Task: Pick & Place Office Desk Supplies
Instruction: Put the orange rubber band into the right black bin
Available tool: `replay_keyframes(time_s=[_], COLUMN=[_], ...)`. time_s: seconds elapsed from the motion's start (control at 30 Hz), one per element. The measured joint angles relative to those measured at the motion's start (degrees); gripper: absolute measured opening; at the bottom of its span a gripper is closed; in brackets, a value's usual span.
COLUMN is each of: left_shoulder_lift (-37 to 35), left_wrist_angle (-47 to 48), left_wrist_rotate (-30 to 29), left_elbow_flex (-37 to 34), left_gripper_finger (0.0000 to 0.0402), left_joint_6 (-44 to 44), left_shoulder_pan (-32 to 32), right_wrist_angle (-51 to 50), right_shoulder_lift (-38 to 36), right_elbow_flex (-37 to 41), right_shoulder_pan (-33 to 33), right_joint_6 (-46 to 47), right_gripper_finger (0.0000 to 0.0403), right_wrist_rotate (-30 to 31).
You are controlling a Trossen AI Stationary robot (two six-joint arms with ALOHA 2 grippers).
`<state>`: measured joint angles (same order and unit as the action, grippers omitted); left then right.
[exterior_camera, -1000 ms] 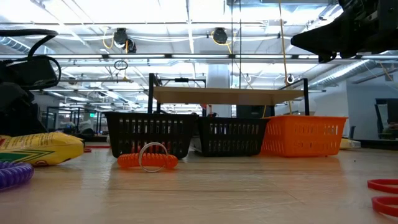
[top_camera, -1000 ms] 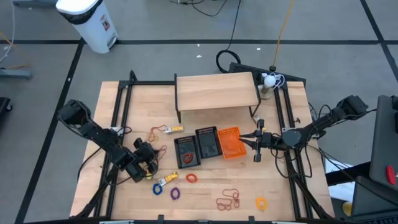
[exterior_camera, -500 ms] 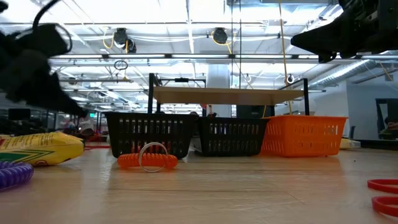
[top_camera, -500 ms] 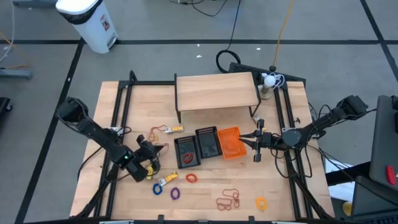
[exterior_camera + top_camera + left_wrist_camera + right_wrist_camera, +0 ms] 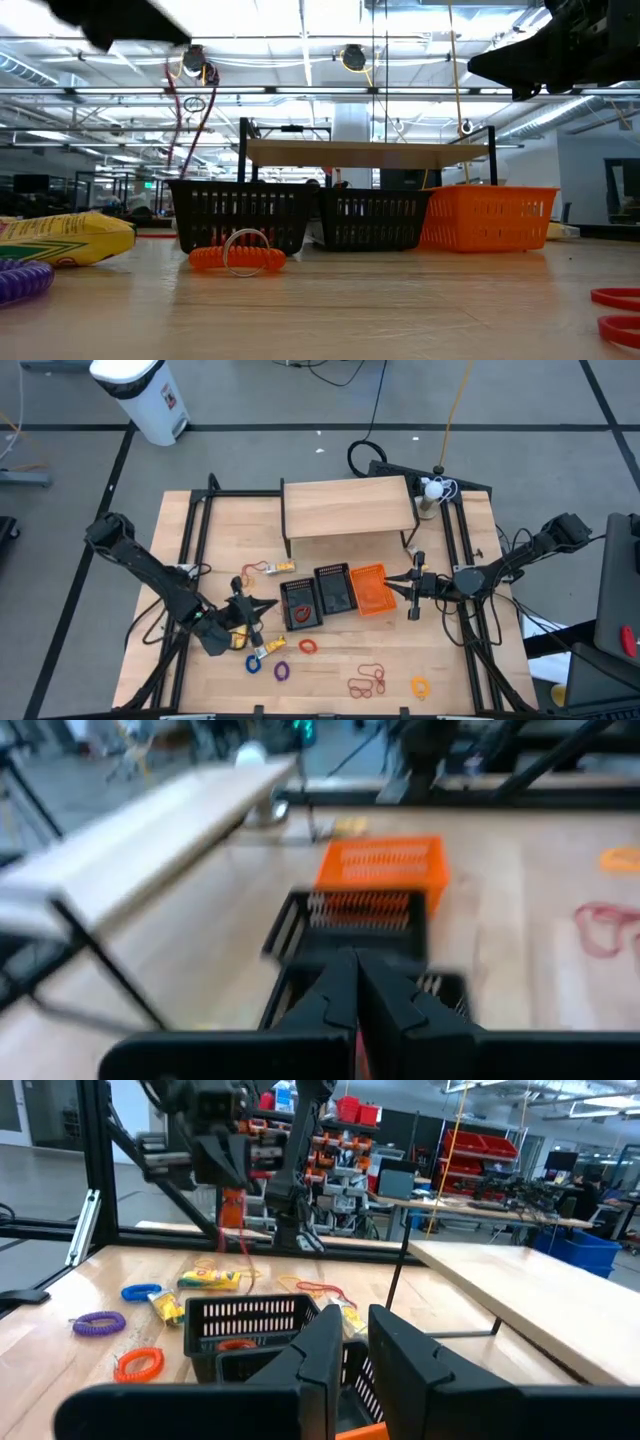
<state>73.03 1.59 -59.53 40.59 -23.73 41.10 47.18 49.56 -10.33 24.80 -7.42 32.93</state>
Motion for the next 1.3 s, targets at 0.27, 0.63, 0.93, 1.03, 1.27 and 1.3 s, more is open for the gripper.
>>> replay_keyframes(time_s=[0.27,0.63,0.93,1.03,1.27,1.3], left_shoulder_lift=[0.0,0.0,0.02,0.02,0.21,0.62], left_wrist_angle=[-3.55,-3.16,-1.16,-2.12,-2.68,-3.02], left_wrist_rotate=[0.52,3.83,18.9,22.39,30.36,31.87], left_elbow_flex=[7.6,15.33,15.18,14.47,14.3,14.3], left_gripper_finger=[0.0,0.0,0.0,0.0,0.0,0.0], left_joint_6=[15.18,25.09,23.85,24.84,25.39,25.51], left_shoulder_pan=[-0.92,-10.54,-19.52,-21.9,-27.39,-28.08], right_wrist_angle=[6.24,11.24,0.33,-4.46,-5.39,-5.38], right_shoulder_lift=[-0.01,-0.02,0.0,0.07,0.07,0.01], right_elbow_flex=[0.0,0.0,-4.57,-9.13,-14.06,-14.53], right_shoulder_pan=[0.0,-0.12,-0.12,-0.13,-0.12,-0.21], right_joint_6=[2.21,2.31,6.39,1.18,-6.69,-7.04], right_gripper_finger=[0.0045,0.0045,0.0045,0.0045,0.0045,0.0045], right_wrist_rotate=[-0.12,-9.16,-7.9,-4.87,-4.42,-4.33])
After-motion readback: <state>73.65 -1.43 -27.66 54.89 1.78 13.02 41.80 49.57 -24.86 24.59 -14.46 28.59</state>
